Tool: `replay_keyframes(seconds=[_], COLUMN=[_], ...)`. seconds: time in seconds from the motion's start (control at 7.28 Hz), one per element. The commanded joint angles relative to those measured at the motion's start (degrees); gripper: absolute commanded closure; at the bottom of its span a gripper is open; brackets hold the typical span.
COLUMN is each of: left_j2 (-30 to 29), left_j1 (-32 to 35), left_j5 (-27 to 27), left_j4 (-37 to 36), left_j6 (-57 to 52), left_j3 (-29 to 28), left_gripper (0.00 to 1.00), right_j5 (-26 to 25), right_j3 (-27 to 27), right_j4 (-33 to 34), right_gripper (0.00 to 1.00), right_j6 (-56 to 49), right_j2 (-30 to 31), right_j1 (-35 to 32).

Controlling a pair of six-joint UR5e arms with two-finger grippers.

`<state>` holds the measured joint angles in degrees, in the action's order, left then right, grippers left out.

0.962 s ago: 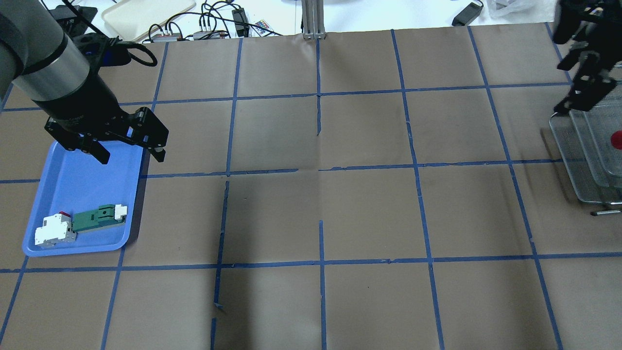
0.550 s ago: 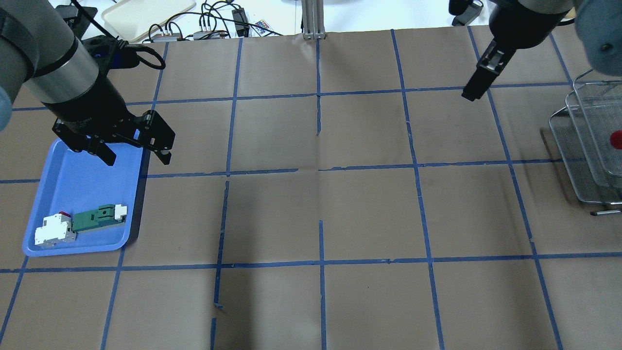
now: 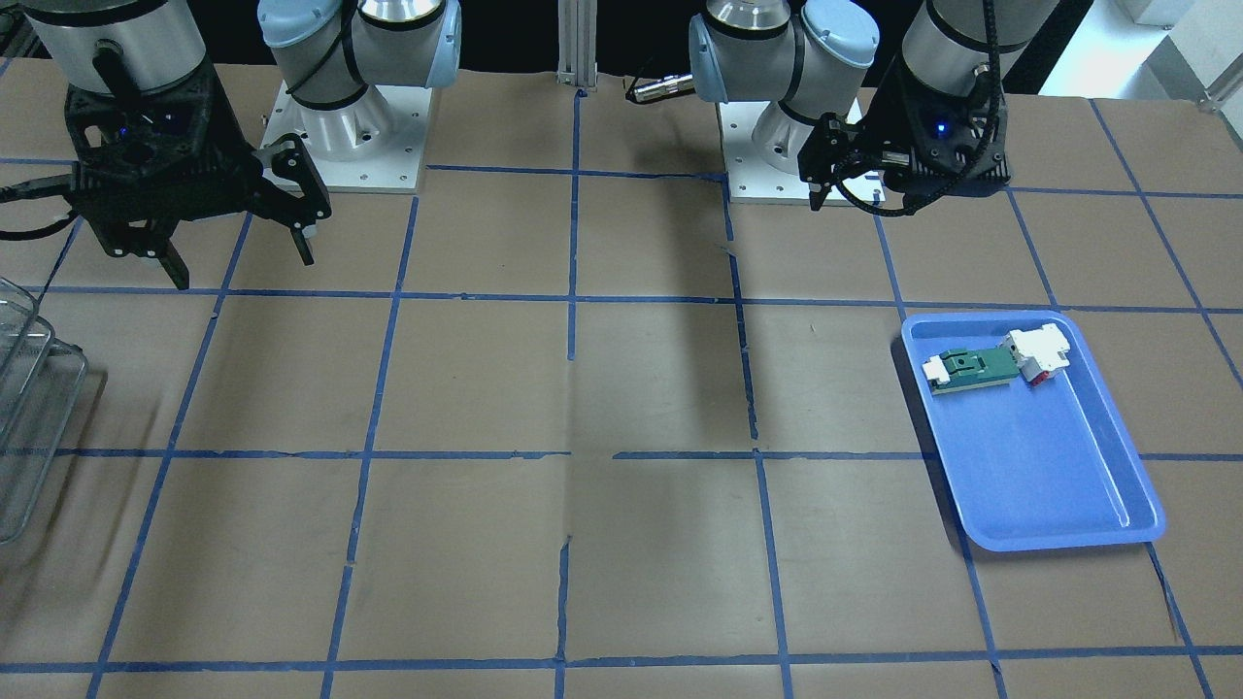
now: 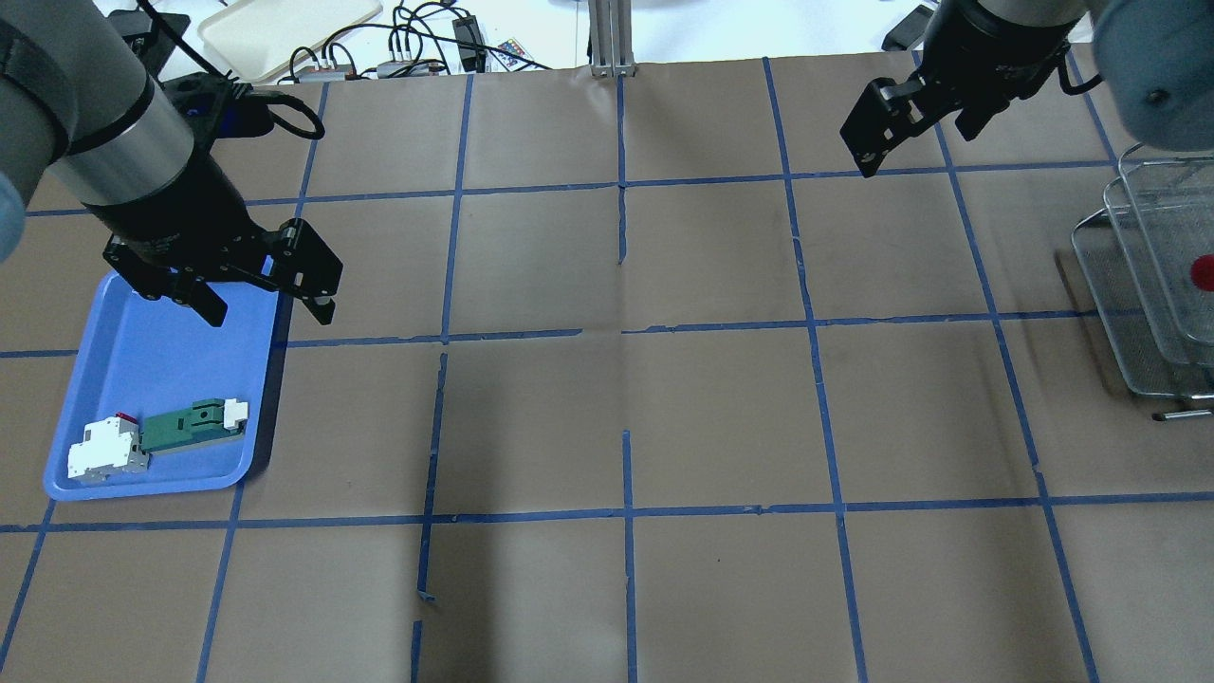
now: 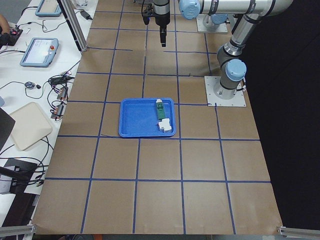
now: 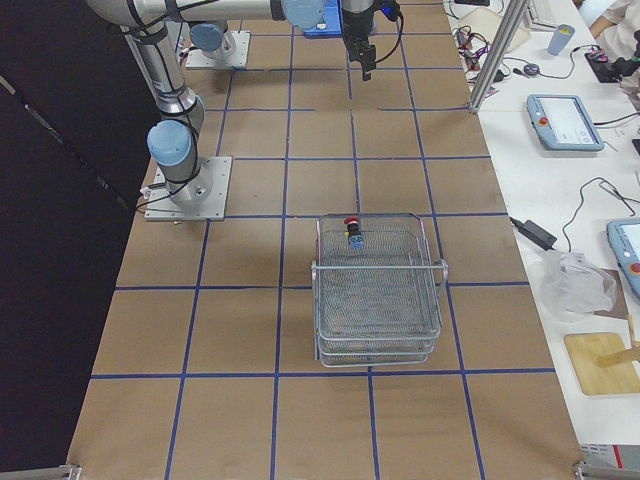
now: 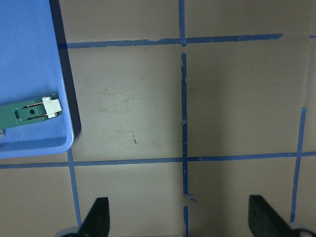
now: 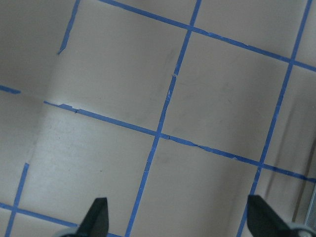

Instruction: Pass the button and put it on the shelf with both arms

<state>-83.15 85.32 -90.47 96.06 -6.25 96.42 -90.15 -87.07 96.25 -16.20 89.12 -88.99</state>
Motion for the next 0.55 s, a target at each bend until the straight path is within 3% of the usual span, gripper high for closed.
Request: replay_keyframes(seconds=[0.0,0.14,0.41], left_j2=[0.00,0.09,0.18], left_j1=[-0.06,-0.06,-0.06], left_j5=[0.03,-0.05,0.03], left_j4=[0.00,0.00,0.00], left_j6=[-0.08,0.01,-0.08], left_j3=[0.17,0.17,0.17], left_gripper=[0.00,0.00,0.00], right_j5=[-1.42,-0.74,-1.43], right_j3=[1.20,1.63,2.25], right_j4=[-1.75,-2.81,-7.19], right_gripper=[0.00,0.00,0.00], right_j6=[11.39,18.94,21.82], right_j2=[-1.66,-2.01,-2.63], right_j1=[0.22,0.04,-0.22])
